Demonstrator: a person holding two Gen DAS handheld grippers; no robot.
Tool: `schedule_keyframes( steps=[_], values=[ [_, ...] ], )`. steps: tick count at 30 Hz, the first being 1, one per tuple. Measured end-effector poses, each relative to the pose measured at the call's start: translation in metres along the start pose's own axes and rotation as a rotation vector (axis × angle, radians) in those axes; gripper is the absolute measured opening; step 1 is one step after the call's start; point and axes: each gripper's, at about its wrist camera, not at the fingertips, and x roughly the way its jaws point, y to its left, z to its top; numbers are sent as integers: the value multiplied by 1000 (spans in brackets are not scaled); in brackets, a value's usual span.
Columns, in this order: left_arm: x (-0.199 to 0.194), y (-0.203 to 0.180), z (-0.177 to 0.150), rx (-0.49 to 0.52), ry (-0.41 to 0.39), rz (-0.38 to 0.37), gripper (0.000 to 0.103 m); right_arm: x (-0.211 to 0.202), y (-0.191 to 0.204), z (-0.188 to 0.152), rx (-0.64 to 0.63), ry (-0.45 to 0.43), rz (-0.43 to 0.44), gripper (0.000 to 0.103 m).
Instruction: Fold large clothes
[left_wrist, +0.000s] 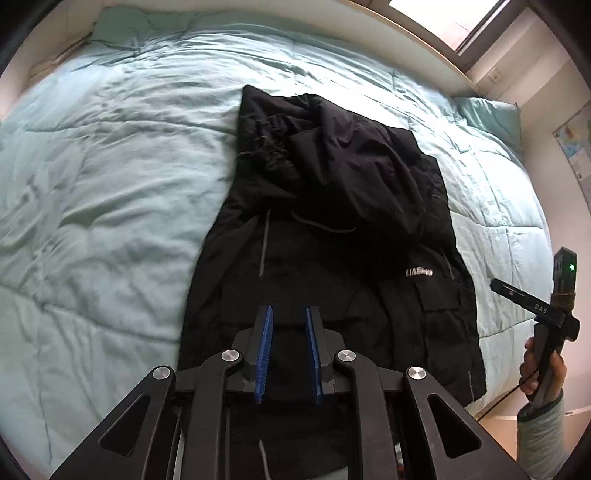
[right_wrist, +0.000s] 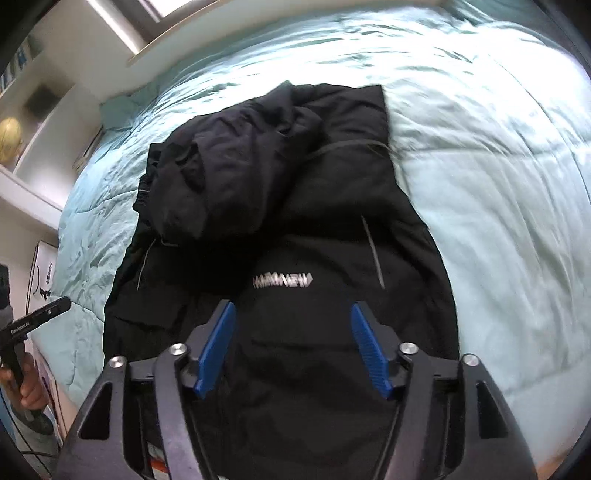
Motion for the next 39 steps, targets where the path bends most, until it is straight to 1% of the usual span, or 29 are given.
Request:
schedule_keyframes(
  steps=[2,3,4,7,9,11,12,14,15,16,17,18,19,23,26,29,30,31,32,37,39],
  values=[
    [-1,2,-9,-4,7,10,20,-7,-8,-14,19,5,-14,71],
    [-1,5,-15,-5,19,19,24,-8,-10,-17,24,9,-19,71],
    [0,9,-22,-4,35,40,27,-11,-15,-27,31,17,-34,71],
    [4,16,-44,9,78,126,29,-15,-28,-50,37,48,-81,72],
    [8,26,-57,-21,109,142,29,-13,-39,-67,41,82,-123,72],
    [13,44,-70,-87,136,123,30,-9,-52,-84,61,119,-149,72],
    [17,58,-79,-140,154,104,31,-7,-59,-92,77,136,-158,72],
    [25,77,-93,-213,184,68,37,-3,-71,-104,104,161,-169,72],
    [30,84,-100,-248,203,40,43,0,-77,-109,118,172,-174,72],
    [35,89,-108,-285,223,11,47,1,-84,-114,134,178,-177,72],
    [39,93,-113,-307,238,-11,48,2,-89,-118,147,180,-176,72],
    [47,99,-121,-342,267,-50,50,3,-94,-121,159,183,-177,72],
    [53,101,-125,-358,281,-61,51,4,-100,-124,173,187,-176,72],
    [69,101,-140,-364,303,-59,51,6,-115,-131,212,201,-157,72],
    [76,96,-145,-363,295,-48,50,9,-122,-137,230,215,-151,72],
    [78,84,-145,-319,266,-11,50,16,-125,-145,239,228,-166,72],
    [81,80,-144,-293,270,11,50,19,-124,-149,250,235,-154,72],
    [83,78,-144,-283,274,16,50,22,-123,-152,256,238,-144,72],
    [84,76,-144,-283,274,15,50,23,-122,-155,259,237,-140,72],
    [93,93,-146,-350,287,-72,52,26,-130,-166,295,240,-110,72],
    [93,92,-146,-337,281,-72,51,27,-138,-169,326,247,-89,72]
  ],
)
